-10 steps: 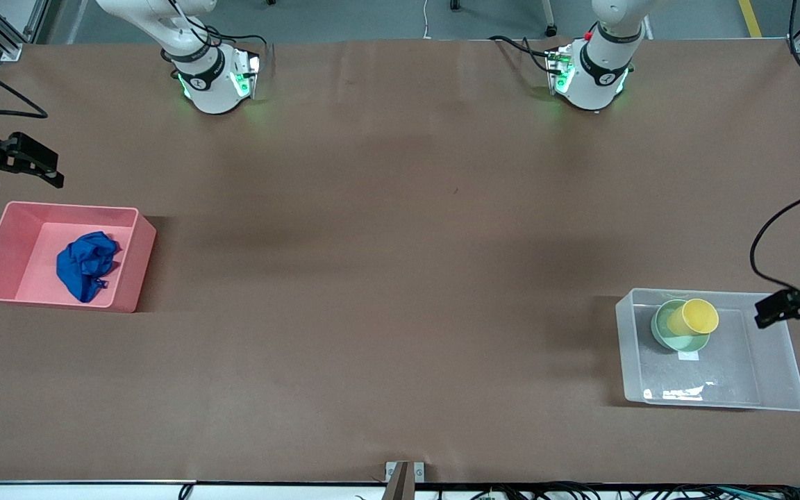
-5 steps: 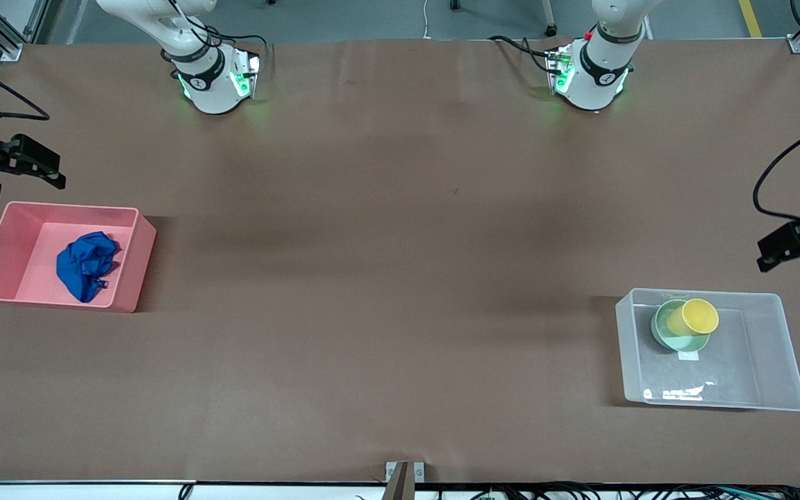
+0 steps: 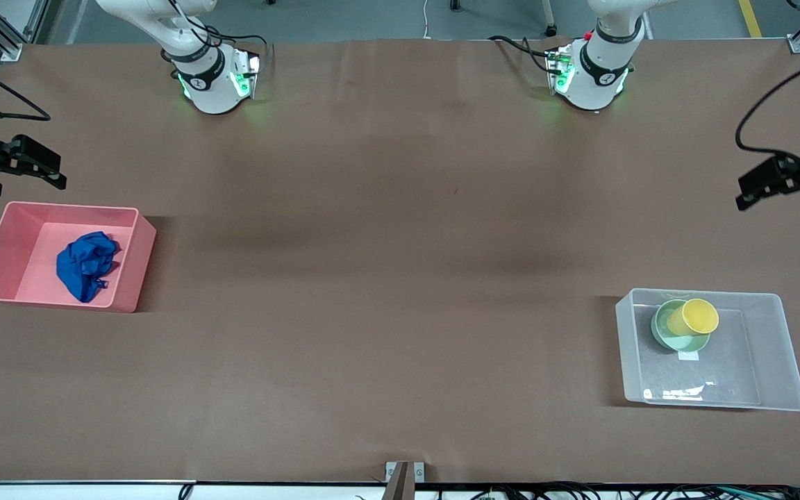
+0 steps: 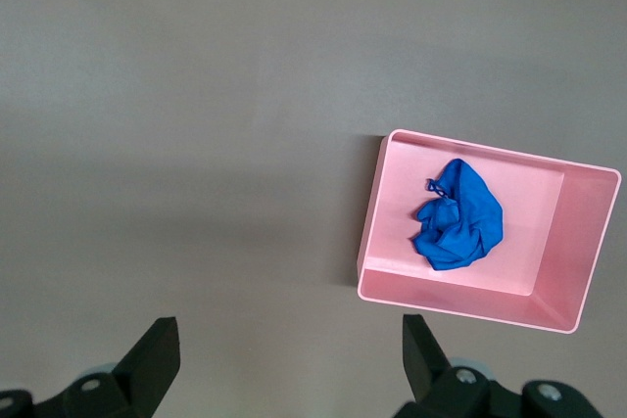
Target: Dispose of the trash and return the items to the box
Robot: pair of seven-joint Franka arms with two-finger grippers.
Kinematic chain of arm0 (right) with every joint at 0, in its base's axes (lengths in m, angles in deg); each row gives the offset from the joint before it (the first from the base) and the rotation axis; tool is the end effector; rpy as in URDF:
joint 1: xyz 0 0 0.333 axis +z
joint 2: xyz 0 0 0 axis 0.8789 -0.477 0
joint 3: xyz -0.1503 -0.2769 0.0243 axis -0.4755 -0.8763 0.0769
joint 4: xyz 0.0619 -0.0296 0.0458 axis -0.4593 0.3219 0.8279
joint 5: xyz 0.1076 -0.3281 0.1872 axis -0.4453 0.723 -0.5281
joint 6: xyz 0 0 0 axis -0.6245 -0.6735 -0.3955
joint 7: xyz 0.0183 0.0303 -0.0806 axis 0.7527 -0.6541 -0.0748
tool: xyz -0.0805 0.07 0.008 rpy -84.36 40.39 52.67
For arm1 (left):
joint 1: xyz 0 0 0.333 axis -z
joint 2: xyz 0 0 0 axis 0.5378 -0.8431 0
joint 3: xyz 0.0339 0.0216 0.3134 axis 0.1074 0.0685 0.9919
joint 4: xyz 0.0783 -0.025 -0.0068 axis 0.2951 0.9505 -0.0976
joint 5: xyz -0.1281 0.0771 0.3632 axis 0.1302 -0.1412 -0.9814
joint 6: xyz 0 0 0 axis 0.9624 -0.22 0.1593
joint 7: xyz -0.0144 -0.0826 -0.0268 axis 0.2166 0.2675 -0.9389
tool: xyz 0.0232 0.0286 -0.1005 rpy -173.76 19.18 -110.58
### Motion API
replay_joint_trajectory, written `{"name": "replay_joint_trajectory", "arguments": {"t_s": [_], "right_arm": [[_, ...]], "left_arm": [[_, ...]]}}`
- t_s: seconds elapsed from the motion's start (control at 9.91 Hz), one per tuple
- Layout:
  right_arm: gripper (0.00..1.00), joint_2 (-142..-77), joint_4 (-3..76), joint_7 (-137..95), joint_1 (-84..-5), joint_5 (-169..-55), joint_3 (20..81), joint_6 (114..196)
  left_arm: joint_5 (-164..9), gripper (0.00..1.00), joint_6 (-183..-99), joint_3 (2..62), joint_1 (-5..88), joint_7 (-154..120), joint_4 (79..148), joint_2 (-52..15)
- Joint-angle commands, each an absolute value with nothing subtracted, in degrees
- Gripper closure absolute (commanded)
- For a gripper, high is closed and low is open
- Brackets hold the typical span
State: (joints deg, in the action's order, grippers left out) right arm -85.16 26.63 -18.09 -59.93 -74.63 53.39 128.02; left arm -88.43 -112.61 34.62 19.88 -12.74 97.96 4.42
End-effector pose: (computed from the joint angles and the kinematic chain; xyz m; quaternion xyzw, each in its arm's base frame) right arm 0.5493 -0.0122 0.6335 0.9982 0.0596 -0.0038 0.0034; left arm 0.5672 -0.0191 0.6465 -0.9998 0.0008 -0.0170 0.0085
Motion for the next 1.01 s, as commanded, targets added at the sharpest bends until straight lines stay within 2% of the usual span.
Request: {"name": "replay_joint_trajectory", "arguments": {"t_s": [0.0,0.1,0.2,0.71,0.91], "right_arm": [[0.0,-85.15,26.67,-18.98,-59.4,-75.17,53.06,127.67],[0.0,-85.15,26.67,-18.98,-59.4,-75.17,53.06,127.67],[0.0,-85.15,26.67,-18.98,-59.4,-75.17,53.06,127.67],[0.0,-85.15,26.49,-19.07,-59.32,-75.17,53.06,127.67],[0.0,-85.15,26.49,-19.07,-59.32,-75.17,53.06,127.67]], "left_arm": [[-86.51,0.0,-115.19,39.98,24.17,-13.46,110.57,12.29],[-86.51,0.0,-117.03,42.17,26.27,-14.51,115.05,15.37],[-86.51,0.0,-117.57,43.67,27.86,-14.78,116.75,17.05],[-86.59,0.0,-117.14,43.16,30.25,-17.42,112.64,14.7],[-86.51,0.0,-114.5,43.34,30.25,-17.33,110.53,13.38]]}}
